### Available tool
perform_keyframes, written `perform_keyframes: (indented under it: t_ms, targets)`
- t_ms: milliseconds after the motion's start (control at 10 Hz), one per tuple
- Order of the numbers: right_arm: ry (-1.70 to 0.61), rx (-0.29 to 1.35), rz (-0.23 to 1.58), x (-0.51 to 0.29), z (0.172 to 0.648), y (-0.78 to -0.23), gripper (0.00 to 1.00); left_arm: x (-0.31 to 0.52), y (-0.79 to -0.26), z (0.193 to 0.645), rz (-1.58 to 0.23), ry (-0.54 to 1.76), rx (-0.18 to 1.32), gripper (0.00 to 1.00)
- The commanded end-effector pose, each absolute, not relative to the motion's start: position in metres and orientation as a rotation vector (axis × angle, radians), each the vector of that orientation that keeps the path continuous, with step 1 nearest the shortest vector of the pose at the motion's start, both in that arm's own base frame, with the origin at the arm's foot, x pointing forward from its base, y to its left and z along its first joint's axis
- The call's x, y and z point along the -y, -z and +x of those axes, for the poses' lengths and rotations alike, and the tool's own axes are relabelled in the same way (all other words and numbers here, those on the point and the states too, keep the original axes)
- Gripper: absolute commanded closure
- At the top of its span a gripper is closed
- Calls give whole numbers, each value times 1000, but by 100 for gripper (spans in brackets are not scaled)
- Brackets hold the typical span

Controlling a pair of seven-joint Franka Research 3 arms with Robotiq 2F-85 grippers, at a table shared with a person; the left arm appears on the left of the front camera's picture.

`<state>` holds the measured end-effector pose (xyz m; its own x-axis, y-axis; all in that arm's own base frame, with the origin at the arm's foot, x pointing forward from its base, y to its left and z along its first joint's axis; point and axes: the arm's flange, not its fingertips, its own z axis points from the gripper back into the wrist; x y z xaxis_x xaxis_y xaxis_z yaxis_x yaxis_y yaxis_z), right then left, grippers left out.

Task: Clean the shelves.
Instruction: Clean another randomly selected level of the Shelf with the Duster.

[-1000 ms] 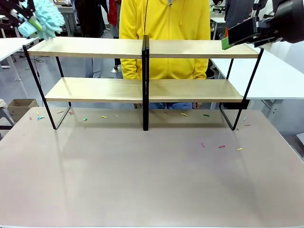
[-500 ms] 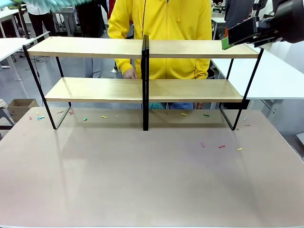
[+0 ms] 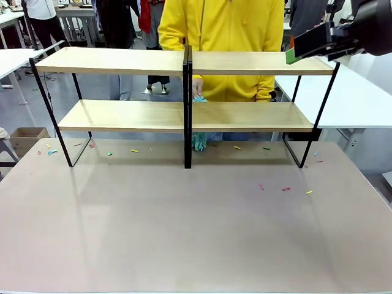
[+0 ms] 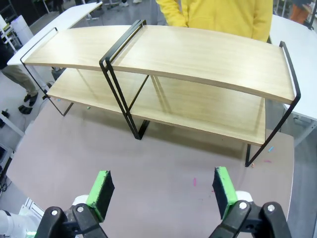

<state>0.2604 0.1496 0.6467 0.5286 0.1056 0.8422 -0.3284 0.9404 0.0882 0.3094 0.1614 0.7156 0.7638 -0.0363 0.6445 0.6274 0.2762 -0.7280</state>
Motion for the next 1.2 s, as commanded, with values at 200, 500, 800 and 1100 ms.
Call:
perform_keyframes:
  t_ms: [200, 500, 800, 1100]
  targets:
    - [-261, 981, 252, -149, 260, -646, 0, -161, -716, 309, -1222, 480, 576, 100]
    - [-261, 981, 252, -149, 260, -646, 0, -161, -716, 309, -1222, 480, 576, 100]
    - [-261, 981, 252, -149, 260, -646, 0, -161, -716, 309, -1222, 480, 576, 100]
    - [-261, 981, 252, -149, 260, -646, 0, -161, -716, 309, -1222, 480, 576, 100]
